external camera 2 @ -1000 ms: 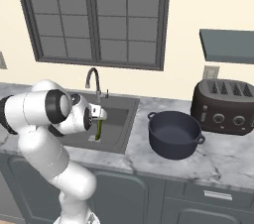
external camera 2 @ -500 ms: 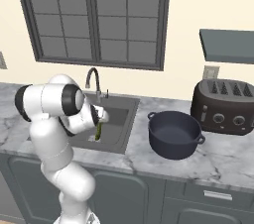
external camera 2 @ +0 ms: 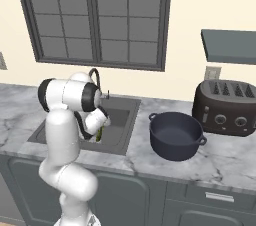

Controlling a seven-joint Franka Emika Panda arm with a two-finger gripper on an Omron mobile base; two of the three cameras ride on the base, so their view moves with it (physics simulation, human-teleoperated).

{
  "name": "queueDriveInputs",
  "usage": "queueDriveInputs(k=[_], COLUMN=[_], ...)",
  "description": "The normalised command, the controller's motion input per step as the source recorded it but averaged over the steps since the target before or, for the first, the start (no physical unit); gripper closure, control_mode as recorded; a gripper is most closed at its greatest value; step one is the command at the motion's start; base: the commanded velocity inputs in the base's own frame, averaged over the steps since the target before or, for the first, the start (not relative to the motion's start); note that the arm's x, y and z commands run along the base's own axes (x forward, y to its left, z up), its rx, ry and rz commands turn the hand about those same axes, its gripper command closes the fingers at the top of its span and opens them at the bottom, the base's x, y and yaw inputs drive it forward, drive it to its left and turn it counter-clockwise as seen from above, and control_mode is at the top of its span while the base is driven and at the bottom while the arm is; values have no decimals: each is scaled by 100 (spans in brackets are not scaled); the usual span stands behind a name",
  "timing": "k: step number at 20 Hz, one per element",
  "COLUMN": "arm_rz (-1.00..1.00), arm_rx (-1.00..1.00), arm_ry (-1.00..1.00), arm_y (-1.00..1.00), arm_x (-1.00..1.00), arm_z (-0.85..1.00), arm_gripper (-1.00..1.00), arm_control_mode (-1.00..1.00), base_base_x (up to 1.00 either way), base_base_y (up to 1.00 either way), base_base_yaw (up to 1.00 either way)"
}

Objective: Dump the squash from the pot into the sink. Then turn on the water and wash the squash. Then turn off the water and put the squash back in the pot.

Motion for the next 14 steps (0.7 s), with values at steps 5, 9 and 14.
queueDriveInputs(k=[5,9,14], arm_rz=[0,-2,-4], arm_rx=[0,0,0], arm_ry=[0,0,0], arm_y=[15,2,0], arm_x=[20,23,32], arm_z=[-42,-21,-14], arm_gripper=[-100,-100,-100], arm_control_mode=[-100,-100,-100], base_base_x=[0,0,0], base_base_y=[0,0,0], base_base_yaw=[0,0,0])
